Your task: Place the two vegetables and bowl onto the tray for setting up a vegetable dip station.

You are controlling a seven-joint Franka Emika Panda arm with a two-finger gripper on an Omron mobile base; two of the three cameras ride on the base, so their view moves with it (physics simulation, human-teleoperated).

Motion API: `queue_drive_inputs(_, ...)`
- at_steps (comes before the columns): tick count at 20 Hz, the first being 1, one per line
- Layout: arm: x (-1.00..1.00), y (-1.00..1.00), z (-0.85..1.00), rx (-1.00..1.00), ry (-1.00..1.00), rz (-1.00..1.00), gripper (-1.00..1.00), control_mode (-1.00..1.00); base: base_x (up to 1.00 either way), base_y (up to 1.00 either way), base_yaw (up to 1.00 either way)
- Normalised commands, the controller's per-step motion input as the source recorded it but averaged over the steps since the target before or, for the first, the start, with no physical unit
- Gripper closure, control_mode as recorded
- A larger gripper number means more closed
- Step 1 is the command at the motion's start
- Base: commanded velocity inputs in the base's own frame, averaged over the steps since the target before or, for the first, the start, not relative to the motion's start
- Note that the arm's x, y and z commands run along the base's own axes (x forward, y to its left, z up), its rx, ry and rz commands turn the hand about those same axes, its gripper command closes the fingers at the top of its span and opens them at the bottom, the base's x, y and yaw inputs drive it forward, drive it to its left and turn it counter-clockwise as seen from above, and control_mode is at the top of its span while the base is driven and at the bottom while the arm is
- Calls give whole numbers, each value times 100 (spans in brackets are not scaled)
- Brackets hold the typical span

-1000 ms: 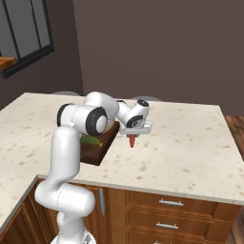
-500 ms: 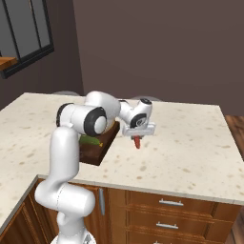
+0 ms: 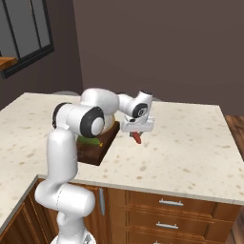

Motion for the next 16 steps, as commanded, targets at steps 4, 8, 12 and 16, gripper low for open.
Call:
queue_drive_inputs(4,-31,21,31,0,8,14,100,-100,0,0,0)
queue_drive_inputs(8,-32,26,27,0,0,15,100,-100,0,0,0)
queue_drive_inputs(12,-36,20,20,4,-1,13,100,-100,0,0,0)
queue_drive_inputs(16,-42,19,13,7,-9,9,100,-100,0,0,0)
